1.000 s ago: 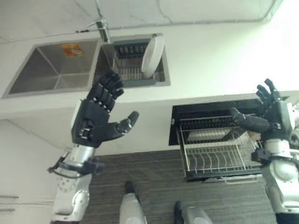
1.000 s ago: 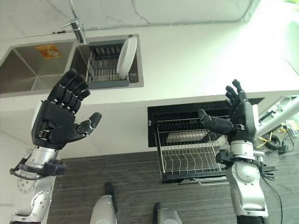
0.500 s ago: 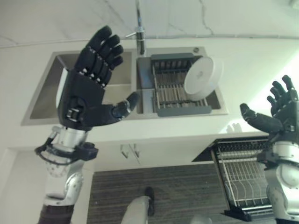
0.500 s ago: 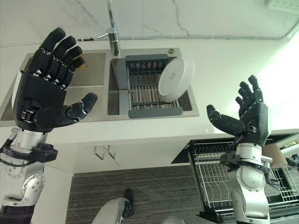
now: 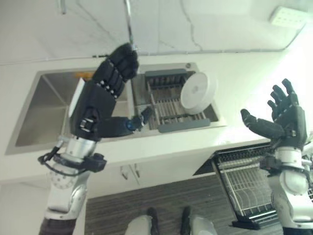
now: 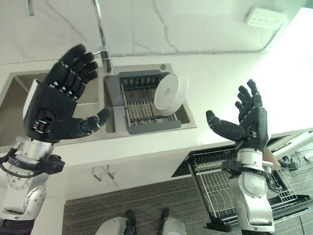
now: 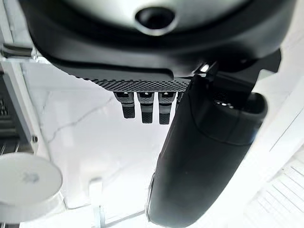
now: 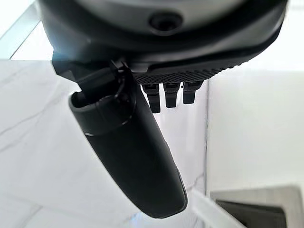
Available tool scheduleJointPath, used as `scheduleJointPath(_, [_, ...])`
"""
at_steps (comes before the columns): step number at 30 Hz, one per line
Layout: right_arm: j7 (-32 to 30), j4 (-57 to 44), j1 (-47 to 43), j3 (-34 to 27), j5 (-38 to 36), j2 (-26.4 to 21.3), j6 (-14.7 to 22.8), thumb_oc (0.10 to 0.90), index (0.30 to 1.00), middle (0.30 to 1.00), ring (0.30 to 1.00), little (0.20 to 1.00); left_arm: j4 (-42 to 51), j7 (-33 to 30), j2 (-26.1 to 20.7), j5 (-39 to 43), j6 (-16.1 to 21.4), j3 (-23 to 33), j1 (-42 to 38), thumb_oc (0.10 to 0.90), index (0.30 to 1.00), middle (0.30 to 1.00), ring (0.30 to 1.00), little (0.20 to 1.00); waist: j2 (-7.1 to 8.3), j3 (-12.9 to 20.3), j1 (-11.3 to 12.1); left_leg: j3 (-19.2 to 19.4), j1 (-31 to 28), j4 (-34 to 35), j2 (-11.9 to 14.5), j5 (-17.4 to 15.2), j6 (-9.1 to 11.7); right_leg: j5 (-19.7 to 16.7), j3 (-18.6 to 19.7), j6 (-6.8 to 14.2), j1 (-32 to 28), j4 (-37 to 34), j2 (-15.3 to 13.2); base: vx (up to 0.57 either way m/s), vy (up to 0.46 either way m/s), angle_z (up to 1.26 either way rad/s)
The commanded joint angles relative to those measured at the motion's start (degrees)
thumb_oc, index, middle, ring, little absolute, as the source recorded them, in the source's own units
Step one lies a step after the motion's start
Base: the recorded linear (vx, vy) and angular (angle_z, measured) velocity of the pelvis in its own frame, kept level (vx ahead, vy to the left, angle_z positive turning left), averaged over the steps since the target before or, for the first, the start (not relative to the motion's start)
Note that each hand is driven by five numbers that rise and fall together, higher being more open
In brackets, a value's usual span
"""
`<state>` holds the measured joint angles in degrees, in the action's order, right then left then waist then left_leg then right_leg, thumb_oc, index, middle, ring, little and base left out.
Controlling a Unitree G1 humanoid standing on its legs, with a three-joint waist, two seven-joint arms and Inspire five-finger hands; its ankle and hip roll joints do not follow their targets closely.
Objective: Place the dishes in the dishwasher.
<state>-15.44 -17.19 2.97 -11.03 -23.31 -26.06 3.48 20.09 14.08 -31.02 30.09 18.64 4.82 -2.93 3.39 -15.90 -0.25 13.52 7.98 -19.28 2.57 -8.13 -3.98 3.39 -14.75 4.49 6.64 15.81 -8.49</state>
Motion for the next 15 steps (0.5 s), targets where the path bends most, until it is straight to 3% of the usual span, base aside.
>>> scheduleJointPath(1, [0.22,-0.86,-6.41,-3.35,-1.9,-4.45,4.98,0.8,0.9,0.9,0.9,0.9,6.21,-0.47,0.99,1.64,1.96,0.83,-3.23,0.8,0.9,0.9,0.9,0.9,-1.44,4.57,-0.03,-5.71,-2.34,2.09,0.13,-2.84,5.15,2.98,1.63,3.52,-1.45,1.38,0.72,0.08,-0.126,-0.09])
scheduleJointPath(6, [1.05,-0.4,-7.69,-1.12,-0.18,-4.48,2.42,0.8,0.9,0.9,0.9,0.9,5.39,-0.37,2.31,5.79,0.04,-0.41,-3.08,0.8,0.9,0.9,0.9,0.9,-1.59,5.3,0.0,-4.74,-1.87,2.09,0.82,-2.87,5.4,4.04,3.05,2.6,-0.96,1.38,1.99,0.03,-0.113,-0.03])
scheduleJointPath(15, [7.25,1.27,-9.13,2.45,-5.22,-4.14,1.28,0.8,0.9,0.9,0.9,0.9,3.67,-0.01,2.56,6.41,0.34,-2.59,-3.19,0.8,0.9,0.9,0.9,0.9,-2.3,5.39,-0.42,-5.17,-2.67,2.09,1.25,-3.05,5.92,4.86,3.58,1.97,-1.77,1.38,2.71,0.04,-0.042,0.01])
